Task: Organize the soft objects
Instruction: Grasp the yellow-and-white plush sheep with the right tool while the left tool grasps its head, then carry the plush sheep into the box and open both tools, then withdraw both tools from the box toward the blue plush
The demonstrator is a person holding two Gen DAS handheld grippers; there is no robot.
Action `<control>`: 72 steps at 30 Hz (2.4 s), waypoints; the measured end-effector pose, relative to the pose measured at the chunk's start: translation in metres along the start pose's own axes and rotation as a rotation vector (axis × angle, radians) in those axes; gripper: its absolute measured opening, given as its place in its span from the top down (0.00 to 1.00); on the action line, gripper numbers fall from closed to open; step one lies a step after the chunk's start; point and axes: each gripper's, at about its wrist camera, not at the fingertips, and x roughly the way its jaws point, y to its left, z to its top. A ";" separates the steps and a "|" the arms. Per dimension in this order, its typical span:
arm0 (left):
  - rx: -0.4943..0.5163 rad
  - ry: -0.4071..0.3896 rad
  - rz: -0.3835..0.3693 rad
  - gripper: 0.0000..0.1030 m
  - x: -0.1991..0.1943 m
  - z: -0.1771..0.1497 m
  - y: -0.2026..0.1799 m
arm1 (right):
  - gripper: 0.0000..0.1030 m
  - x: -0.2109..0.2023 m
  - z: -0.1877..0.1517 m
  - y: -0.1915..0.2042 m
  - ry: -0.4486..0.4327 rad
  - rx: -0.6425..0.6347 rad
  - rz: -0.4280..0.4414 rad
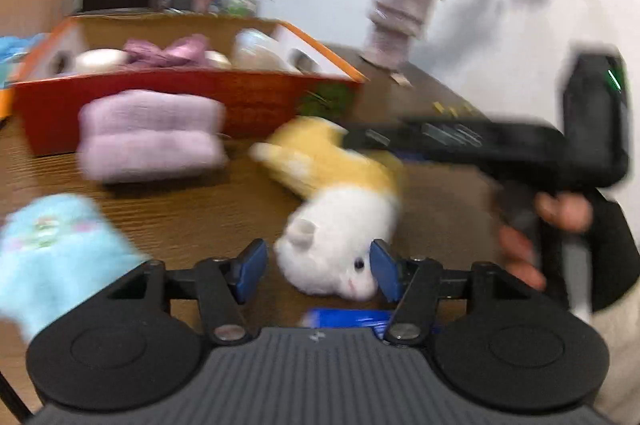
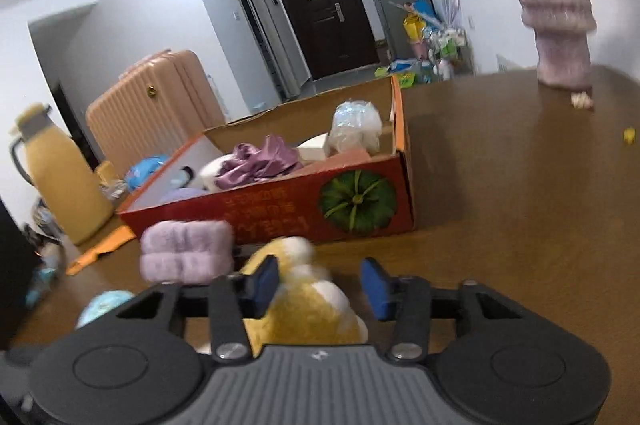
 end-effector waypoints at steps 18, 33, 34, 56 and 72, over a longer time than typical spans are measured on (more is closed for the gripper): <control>-0.374 0.044 -0.124 0.49 0.010 0.009 0.034 | 0.53 -0.023 -0.032 0.012 -0.005 0.140 -0.021; -0.306 -0.212 -0.022 0.54 -0.039 0.135 0.080 | 0.60 0.007 0.086 0.075 -0.185 0.011 0.125; -0.316 -0.197 -0.005 0.54 -0.029 0.143 0.091 | 0.60 0.027 0.096 0.078 -0.171 -0.004 0.112; -0.242 0.000 0.177 0.45 0.054 0.142 0.129 | 0.54 0.149 0.104 0.075 0.147 -0.094 -0.056; -0.053 -0.223 0.306 0.28 -0.110 0.125 0.083 | 0.31 -0.024 0.106 0.108 -0.043 -0.245 -0.129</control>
